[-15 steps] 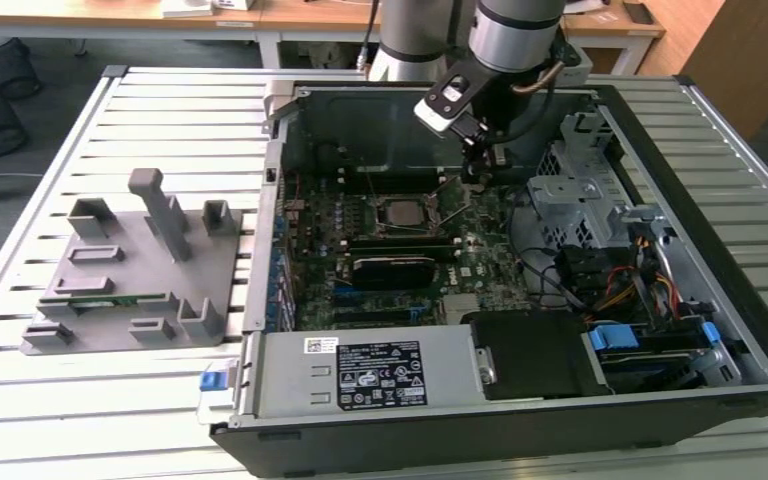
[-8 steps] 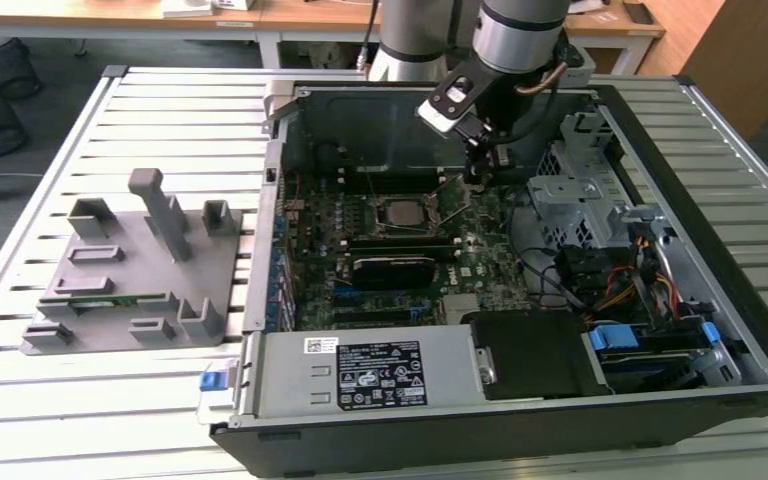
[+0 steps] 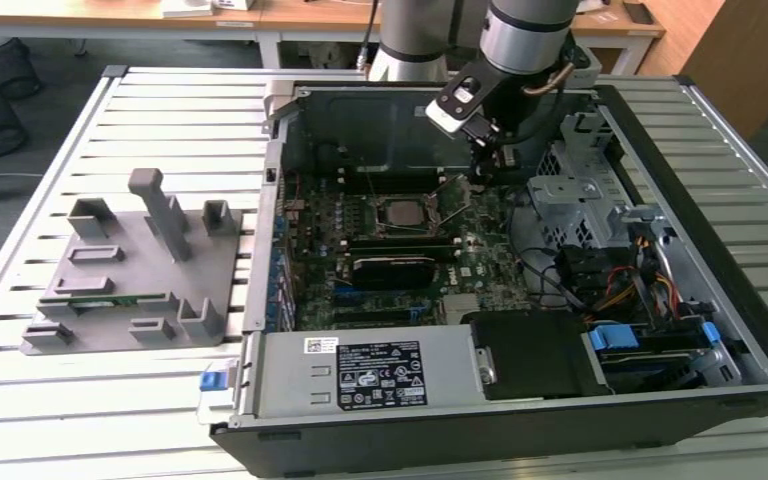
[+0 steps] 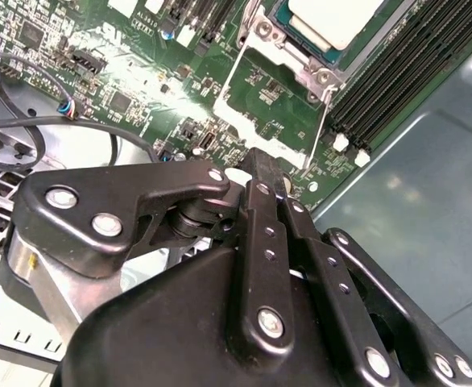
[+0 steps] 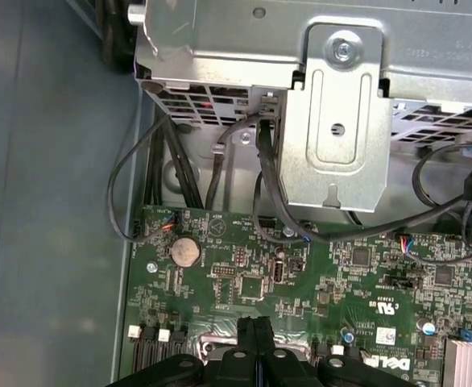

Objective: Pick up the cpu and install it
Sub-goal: 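Close the cpu cover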

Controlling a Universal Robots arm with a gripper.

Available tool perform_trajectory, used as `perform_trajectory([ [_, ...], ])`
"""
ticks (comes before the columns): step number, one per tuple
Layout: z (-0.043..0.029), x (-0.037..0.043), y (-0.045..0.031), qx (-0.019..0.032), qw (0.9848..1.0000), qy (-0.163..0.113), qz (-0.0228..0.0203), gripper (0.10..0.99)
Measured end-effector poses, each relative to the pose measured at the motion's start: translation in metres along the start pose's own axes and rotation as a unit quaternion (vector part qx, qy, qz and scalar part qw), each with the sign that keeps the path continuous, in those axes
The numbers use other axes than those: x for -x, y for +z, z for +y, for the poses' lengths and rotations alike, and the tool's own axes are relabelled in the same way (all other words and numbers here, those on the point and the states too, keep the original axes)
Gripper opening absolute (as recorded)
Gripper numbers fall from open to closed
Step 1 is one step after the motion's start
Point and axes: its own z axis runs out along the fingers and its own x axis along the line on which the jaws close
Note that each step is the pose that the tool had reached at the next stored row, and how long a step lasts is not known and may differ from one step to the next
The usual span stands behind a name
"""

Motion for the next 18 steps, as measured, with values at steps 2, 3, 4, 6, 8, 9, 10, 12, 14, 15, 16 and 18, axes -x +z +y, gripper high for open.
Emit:
perform_trajectory([
  [2, 0.0021, 0.0, 0.0004, -0.0005, 1.0, 0.0, 0.0, 0.106],
  [3, 0.0029, 0.0, 0.0006, -0.0006, 1.0, 0.0, 0.0, 0.106],
  [4, 0.0037, 0.0, 0.0008, -0.0007, 1.0, 0.0, 0.0001, 0.106],
  [6, 0.0054, -0.0002, 0.0012, -0.0009, 1.0, 0.0, 0.0, 0.106],
  [8, 0.0067, -0.0003, 0.0017, -0.0012, 1.0, 0.0, 0.0001, 0.106],
  [9, 0.0073, -0.0005, 0.002, -0.0013, 1.0, 0.0, 0.0001, 0.106],
  [10, 0.0079, -0.0006, 0.0024, -0.0015, 1.0, 0.0, 0.0002, 0.106],
  [12, 0.0088, -0.0007, 0.0036, -0.0021, 1.0, 0.0, 0.0002, 0.106],
  [14, 0.0095, -0.0008, 0.0054, -0.0031, 1.0, 0.0, 0.0002, 0.106],
  [15, 0.0099, -0.0008, 0.0065, -0.0036, 1.0, 0.0, 0.0003, 0.106],
  [16, 0.0102, -0.0008, 0.0075, -0.0042, 1.0, 0.0, 0.0004, 0.106],
  [18, 0.0107, -0.0007, 0.0098, -0.0059, 1.0, 0.0, 0.0005, 0.106],
])
